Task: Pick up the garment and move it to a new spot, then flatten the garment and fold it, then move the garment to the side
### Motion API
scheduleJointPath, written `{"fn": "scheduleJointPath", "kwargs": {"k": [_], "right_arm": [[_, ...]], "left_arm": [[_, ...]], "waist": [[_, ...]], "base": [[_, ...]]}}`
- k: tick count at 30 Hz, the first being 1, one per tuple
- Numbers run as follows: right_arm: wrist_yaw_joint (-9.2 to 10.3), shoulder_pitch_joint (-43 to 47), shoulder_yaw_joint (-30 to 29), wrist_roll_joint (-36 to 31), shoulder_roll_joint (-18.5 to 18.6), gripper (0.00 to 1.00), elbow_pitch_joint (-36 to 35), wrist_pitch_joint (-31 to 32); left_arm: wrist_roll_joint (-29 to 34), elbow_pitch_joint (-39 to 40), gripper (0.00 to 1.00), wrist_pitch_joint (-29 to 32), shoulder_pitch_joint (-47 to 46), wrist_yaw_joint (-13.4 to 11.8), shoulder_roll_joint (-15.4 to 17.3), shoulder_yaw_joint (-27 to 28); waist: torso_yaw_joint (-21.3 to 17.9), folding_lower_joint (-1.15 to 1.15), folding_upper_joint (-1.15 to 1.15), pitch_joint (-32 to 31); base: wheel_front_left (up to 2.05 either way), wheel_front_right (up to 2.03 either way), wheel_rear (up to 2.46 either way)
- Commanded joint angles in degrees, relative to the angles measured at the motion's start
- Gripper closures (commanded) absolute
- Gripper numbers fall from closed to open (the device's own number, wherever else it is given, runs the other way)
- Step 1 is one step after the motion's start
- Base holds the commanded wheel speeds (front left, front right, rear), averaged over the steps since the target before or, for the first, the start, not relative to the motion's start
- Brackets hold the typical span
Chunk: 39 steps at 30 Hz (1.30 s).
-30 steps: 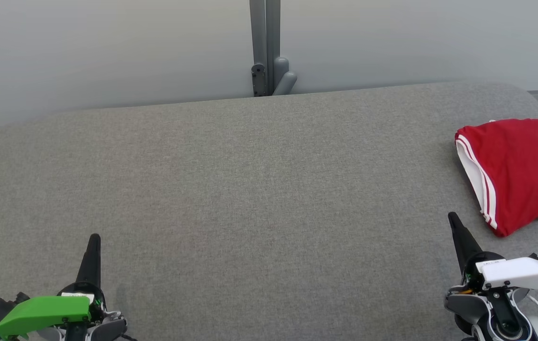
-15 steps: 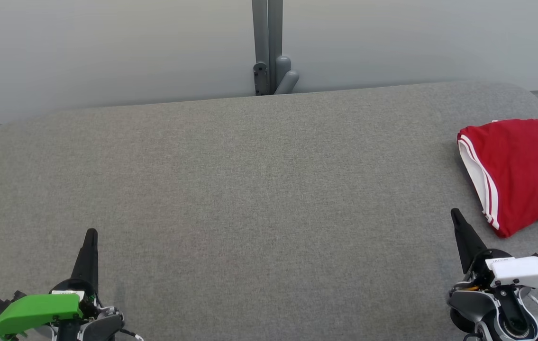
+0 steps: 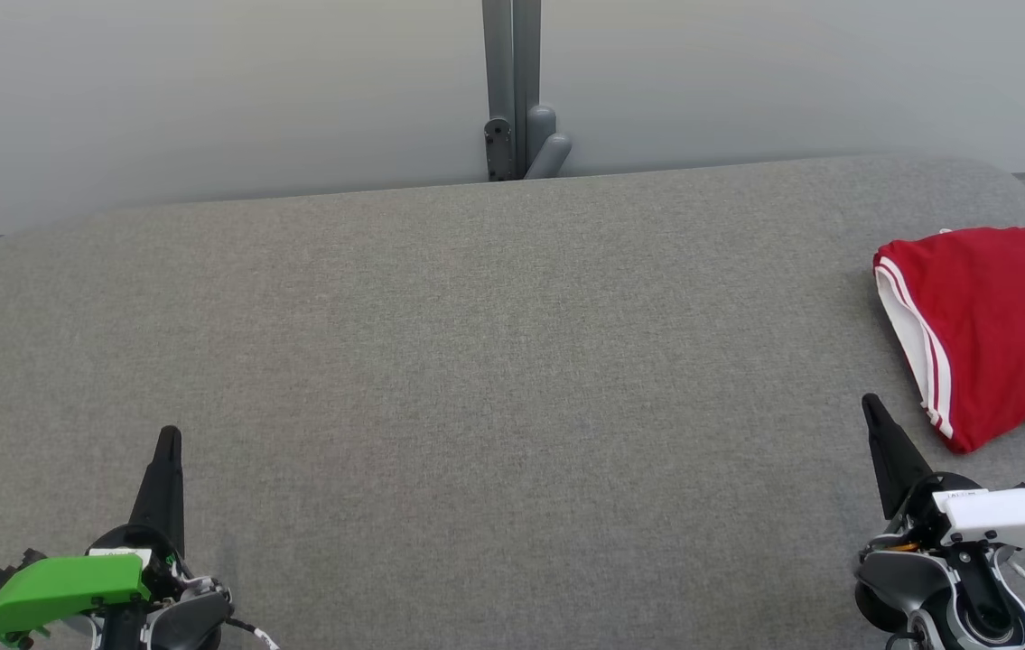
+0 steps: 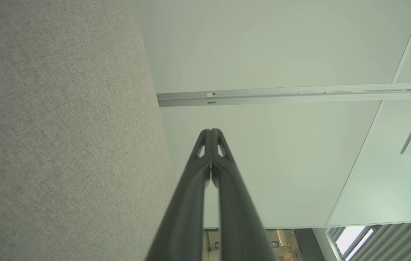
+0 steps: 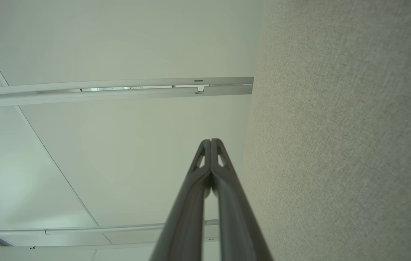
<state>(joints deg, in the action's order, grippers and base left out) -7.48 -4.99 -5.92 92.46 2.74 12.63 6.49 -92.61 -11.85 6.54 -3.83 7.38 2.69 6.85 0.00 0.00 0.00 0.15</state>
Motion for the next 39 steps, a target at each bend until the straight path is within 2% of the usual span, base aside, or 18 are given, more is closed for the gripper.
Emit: {"fn": "scheduleJointPath", "kwargs": {"k": [1,39], "right_arm": [[-0.02,0.44,-0.11,0.32,0.25,1.00,-0.27,0.13],[-0.02,0.45,-0.09,0.31,0.25,1.00,-0.27,0.12]], "left_arm": [[-0.07,0.06,1.00,0.22,-0.45,0.24,0.35,0.08],[-0.07,0.07,1.00,0.22,-0.44,0.24,0.35,0.06]], "waist": [[0.00,0.00,0.00,0.00],[0.00,0.00,0.00,0.00]], "base": [[0.00,0.00,0.00],[0.00,0.00,0.00]]}}
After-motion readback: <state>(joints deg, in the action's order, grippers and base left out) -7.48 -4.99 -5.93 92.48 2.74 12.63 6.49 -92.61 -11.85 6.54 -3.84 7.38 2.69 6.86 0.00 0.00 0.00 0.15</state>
